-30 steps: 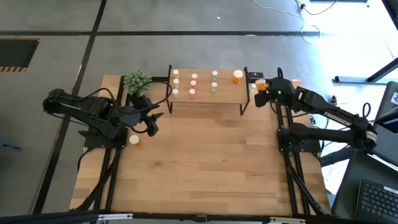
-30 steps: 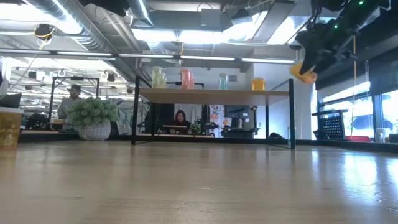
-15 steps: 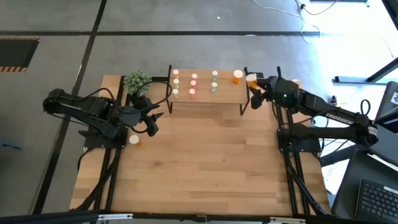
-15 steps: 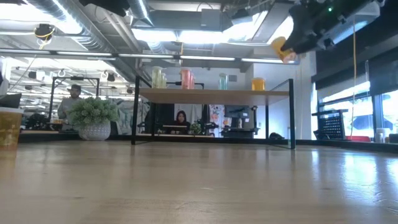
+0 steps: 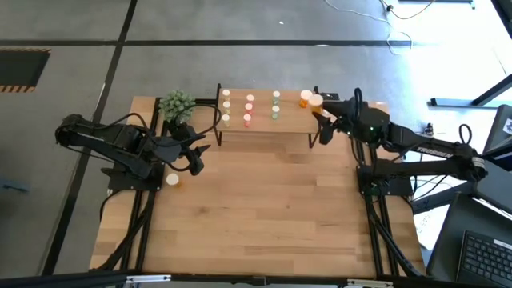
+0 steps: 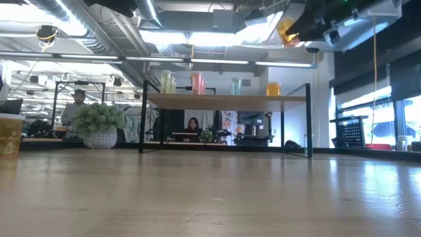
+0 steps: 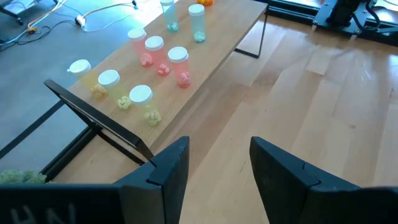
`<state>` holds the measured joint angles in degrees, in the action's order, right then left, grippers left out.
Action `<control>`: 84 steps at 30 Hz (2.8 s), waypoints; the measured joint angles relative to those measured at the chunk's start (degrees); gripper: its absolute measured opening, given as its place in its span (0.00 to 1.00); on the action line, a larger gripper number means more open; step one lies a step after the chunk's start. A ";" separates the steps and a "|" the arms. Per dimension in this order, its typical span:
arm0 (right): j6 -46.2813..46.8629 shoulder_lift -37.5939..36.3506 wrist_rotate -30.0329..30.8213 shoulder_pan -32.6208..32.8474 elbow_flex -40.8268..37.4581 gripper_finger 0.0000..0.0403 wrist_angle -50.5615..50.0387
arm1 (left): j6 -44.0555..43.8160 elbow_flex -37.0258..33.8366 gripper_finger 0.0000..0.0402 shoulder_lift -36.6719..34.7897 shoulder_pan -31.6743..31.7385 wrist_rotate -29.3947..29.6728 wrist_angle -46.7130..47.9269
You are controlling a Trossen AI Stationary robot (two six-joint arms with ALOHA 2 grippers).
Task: Pick and place medicine bottles onto shelf by color
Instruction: Put the right orange pill bottle on the shelf aligned with the other orange pill bottle
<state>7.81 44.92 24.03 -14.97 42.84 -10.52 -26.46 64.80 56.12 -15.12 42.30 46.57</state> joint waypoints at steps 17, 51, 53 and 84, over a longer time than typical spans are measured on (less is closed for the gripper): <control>0.56 1.10 -0.03 2.20 -12.18 0.49 26.37 | -0.13 0.00 0.41 0.00 0.00 0.00 -0.04; 5.49 21.04 13.81 2.92 -14.67 0.49 36.34 | 0.07 0.00 0.41 0.00 0.00 0.02 0.39; 5.95 21.93 13.88 2.92 -14.67 0.49 36.39 | 0.07 0.00 0.41 0.01 -0.01 0.02 0.37; 4.97 25.38 16.10 3.66 -14.61 0.49 37.53 | 3.10 0.02 0.41 0.72 3.39 -0.74 -13.78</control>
<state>12.78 70.30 40.13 -11.31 28.23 27.01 -23.36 64.82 56.84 -11.72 41.56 32.78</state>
